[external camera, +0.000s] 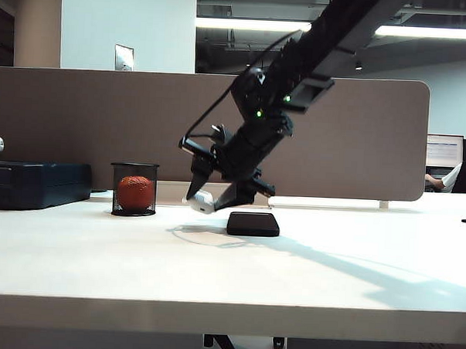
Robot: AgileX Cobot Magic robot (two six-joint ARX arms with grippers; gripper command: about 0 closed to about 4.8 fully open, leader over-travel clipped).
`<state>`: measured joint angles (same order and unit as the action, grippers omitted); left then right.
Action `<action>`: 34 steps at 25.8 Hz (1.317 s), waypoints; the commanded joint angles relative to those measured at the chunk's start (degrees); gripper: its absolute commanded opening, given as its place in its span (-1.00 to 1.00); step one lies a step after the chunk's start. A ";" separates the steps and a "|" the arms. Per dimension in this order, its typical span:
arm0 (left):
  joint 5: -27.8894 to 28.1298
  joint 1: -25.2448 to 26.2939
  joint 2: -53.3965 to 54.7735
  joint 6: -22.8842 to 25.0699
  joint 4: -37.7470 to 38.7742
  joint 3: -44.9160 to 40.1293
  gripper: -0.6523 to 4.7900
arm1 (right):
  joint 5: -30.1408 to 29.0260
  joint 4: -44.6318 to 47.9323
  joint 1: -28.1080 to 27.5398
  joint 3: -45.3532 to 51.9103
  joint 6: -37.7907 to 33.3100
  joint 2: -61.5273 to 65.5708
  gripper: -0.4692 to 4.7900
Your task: Find the wireless headphone case on the desktop and place it on the left side of the phone.
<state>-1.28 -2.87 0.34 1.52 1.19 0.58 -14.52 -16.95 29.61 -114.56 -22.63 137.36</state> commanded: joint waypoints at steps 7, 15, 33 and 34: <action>0.00 0.11 0.04 0.17 0.02 0.04 -0.78 | 0.33 4.94 -0.07 -0.24 -0.98 2.36 -0.04; -0.02 0.11 0.04 0.11 0.02 0.04 -0.78 | 1.11 2.84 -0.07 -0.26 -0.98 2.64 -0.04; 0.00 0.09 0.04 0.00 0.00 0.07 -0.78 | 0.85 1.27 -0.07 -4.02 -1.38 2.25 0.39; 0.00 0.09 0.04 0.00 0.00 0.07 -0.78 | 0.87 0.57 -0.07 -5.25 -1.38 2.25 0.39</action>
<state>-1.28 -2.87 0.34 1.50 1.56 0.58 -13.58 -16.40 29.54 -117.95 -24.08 140.16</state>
